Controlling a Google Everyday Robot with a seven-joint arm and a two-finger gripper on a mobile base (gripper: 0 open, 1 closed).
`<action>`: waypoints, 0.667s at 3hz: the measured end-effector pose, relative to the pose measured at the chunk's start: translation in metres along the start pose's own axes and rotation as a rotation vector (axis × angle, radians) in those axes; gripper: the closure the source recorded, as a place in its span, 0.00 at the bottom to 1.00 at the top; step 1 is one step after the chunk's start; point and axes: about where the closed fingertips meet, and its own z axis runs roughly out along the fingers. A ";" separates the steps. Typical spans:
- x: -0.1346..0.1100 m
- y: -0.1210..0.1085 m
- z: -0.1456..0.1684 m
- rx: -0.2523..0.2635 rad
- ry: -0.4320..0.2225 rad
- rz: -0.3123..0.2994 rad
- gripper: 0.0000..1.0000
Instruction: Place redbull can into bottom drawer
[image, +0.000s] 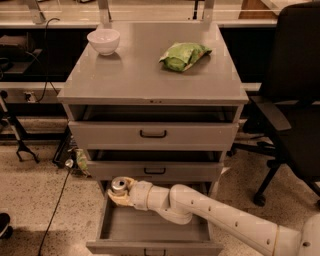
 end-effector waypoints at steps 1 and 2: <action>0.069 0.000 0.003 -0.018 0.032 0.034 1.00; 0.073 0.001 0.002 -0.016 0.037 0.026 1.00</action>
Offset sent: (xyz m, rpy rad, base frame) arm -0.0043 -0.0124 -0.0991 -0.0343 0.0700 0.0112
